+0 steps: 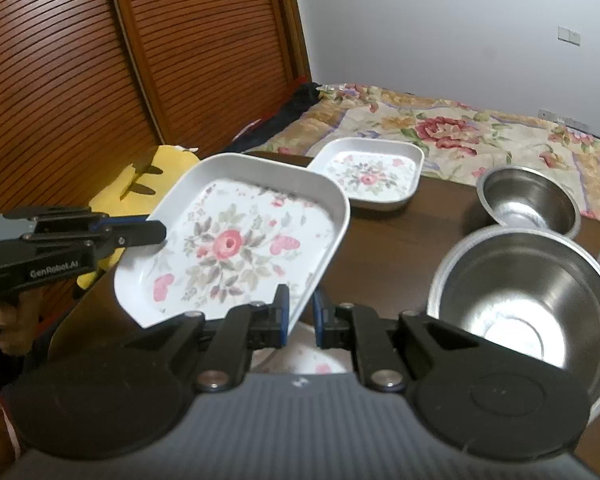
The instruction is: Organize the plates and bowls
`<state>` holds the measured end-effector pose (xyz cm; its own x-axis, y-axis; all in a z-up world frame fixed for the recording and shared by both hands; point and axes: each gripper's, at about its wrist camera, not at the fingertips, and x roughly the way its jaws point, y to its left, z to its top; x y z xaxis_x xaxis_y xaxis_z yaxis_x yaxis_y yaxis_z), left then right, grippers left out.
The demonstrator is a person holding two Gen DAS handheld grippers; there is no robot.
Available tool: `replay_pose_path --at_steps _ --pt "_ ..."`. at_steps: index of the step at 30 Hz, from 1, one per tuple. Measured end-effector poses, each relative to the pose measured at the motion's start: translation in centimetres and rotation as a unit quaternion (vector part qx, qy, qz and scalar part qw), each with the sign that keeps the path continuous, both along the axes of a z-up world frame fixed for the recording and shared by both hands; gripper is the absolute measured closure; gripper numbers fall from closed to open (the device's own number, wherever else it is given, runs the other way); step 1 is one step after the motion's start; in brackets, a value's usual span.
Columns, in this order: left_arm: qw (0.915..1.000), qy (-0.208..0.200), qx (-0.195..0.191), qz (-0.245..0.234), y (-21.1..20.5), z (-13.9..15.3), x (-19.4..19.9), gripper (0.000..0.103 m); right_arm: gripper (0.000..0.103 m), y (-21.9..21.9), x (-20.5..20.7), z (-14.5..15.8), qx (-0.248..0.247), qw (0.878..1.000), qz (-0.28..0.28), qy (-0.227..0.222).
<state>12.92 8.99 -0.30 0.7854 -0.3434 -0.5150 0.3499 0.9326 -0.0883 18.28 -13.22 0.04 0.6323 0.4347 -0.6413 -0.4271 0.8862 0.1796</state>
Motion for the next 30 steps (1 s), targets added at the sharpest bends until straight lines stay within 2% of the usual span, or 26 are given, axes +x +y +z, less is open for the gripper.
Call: replay_pose_path --at_steps 9,17,30 --pt "0.9996 0.000 -0.002 -0.029 -1.6 -0.1 -2.6 0.093 0.089 -2.4 -2.6 -0.7 0.014 1.000 -0.004 0.004" --pt "0.9993 0.017 -0.008 -0.032 -2.4 -1.5 -4.3 0.092 0.089 -3.0 -4.0 -2.0 0.021 1.000 -0.011 0.009" --pt "0.9985 0.046 -0.006 -0.030 -2.4 -3.1 -4.6 0.092 0.089 -3.2 -5.2 -3.6 0.033 0.999 -0.024 0.006"
